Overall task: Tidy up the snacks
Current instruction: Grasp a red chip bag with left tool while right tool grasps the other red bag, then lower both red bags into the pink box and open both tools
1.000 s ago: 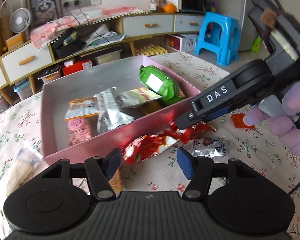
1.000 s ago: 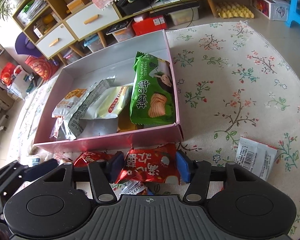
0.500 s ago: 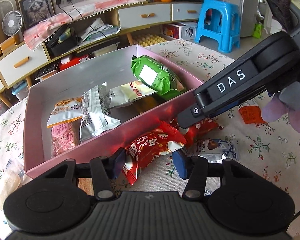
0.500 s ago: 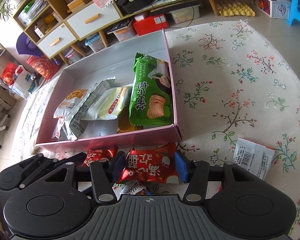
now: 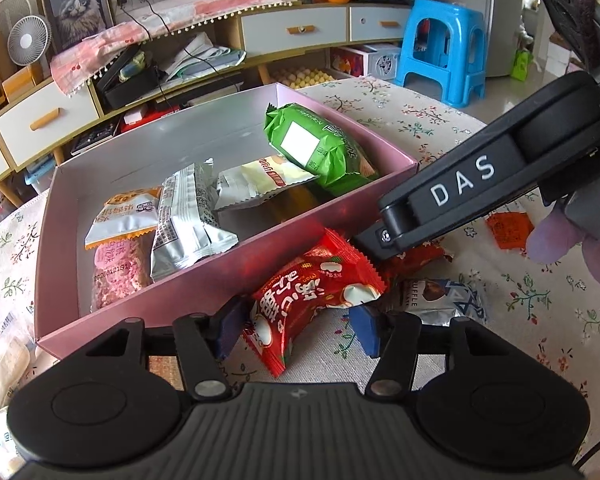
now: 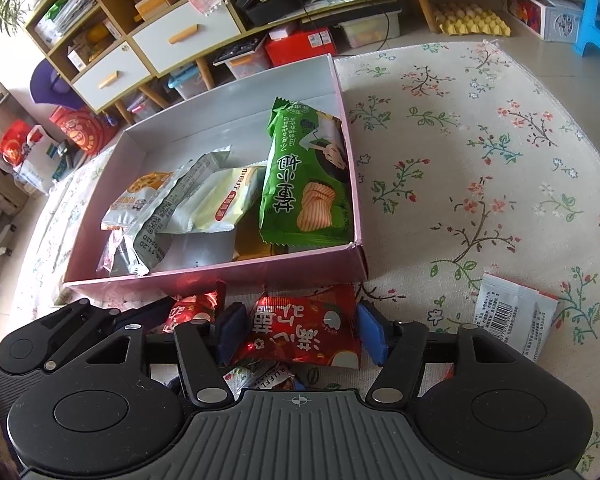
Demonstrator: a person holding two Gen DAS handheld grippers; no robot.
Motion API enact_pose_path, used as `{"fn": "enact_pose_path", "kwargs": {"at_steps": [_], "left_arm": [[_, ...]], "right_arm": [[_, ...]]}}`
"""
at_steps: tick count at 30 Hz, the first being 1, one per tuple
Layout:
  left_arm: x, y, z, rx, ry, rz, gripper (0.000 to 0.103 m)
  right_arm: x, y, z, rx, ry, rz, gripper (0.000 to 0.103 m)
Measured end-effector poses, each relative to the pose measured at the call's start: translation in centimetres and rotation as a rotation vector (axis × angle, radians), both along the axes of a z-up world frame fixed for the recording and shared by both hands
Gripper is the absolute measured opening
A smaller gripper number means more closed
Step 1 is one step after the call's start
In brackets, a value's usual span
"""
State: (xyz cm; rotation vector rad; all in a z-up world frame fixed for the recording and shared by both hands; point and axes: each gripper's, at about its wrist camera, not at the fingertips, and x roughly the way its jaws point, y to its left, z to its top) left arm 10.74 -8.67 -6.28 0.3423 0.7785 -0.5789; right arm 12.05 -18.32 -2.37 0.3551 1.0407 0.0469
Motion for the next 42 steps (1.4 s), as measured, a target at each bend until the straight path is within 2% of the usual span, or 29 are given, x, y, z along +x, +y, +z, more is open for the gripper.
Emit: {"fn": "enact_pose_path", "kwargs": {"at_steps": [2, 6, 7, 16, 20, 26, 30, 34, 42], "left_arm": [[-0.1, -0.1, 0.1, -0.003, -0.003, -0.005, 0.036], [-0.4, -0.4, 0.3, 0.013, -0.007, -0.013, 0.032], [-0.4, -0.4, 0.3, 0.011, 0.000, -0.014, 0.025], [0.1, 1.2, 1.6, -0.095, 0.114, 0.059, 0.025], [0.0, 2.1, 2.8, -0.150, 0.135, 0.084, 0.025], [-0.3, 3.2, 4.4, -0.195, 0.106, 0.113, 0.025], [-0.2, 3.9, 5.1, -0.210, 0.074, 0.163, 0.025], [0.3, 4.7, 5.2, -0.234, 0.076, 0.229, 0.025], [1.7, 5.6, 5.3, -0.192, 0.058, 0.301, 0.025]], "right_arm": [[0.0, 0.2, 0.1, -0.012, 0.000, 0.000, 0.059], [-0.1, 0.3, 0.3, -0.019, 0.003, 0.002, 0.049], [-0.1, 0.3, 0.3, -0.017, 0.007, 0.002, 0.048], [-0.6, -1.2, 1.6, 0.030, 0.004, -0.047, 0.047], [-1.0, -1.5, 2.4, 0.066, -0.003, -0.058, 0.047], [-1.3, -1.7, 3.6, 0.093, -0.025, -0.076, 0.047], [-1.3, -1.8, 4.3, 0.114, -0.047, -0.089, 0.047], [-1.2, -2.0, 5.1, 0.140, -0.082, -0.100, 0.047], [-0.1, -2.4, 5.6, 0.222, -0.127, -0.120, 0.047]]}}
